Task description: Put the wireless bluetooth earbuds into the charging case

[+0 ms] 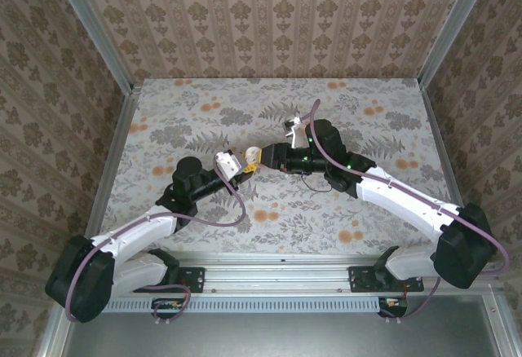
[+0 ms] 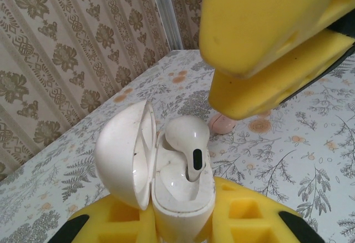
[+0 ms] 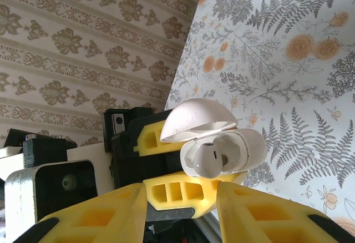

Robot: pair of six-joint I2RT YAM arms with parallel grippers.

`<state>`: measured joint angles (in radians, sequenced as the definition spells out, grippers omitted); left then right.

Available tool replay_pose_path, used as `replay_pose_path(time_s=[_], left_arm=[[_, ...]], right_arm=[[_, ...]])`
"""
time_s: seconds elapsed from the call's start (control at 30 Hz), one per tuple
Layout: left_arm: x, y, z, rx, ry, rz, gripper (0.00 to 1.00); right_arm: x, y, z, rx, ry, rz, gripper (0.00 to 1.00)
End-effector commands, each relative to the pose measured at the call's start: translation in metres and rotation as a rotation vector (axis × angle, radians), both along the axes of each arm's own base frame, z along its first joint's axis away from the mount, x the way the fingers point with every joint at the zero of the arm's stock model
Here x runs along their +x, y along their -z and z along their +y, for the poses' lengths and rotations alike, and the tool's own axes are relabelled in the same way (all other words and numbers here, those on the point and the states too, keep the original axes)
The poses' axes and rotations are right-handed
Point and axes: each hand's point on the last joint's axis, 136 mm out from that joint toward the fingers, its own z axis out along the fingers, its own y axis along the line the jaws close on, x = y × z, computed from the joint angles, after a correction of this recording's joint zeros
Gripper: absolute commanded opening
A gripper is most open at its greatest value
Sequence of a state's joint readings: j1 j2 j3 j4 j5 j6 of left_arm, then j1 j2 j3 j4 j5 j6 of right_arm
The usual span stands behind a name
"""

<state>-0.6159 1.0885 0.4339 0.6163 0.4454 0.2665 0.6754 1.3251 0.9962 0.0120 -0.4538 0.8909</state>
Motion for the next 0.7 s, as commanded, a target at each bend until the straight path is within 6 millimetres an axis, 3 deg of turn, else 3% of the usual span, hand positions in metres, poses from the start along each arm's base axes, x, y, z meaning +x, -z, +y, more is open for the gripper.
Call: replay_pose_path(time_s=[0.0, 0.67], left_arm=[[0.0008, -0.0190, -0.0045, -0.022, 0.008, -0.041, 0.05], [-0.0025, -0.0217, -0.0075, -0.024, 0.019, -0.046, 0.05]], right_arm=[[-0.0015, -0.0120, 0.0063, 0.031, -0.021, -0.013, 0.39], [0.0006, -0.0150, 0.0098, 0.042, -0.024, -0.026, 0.35]])
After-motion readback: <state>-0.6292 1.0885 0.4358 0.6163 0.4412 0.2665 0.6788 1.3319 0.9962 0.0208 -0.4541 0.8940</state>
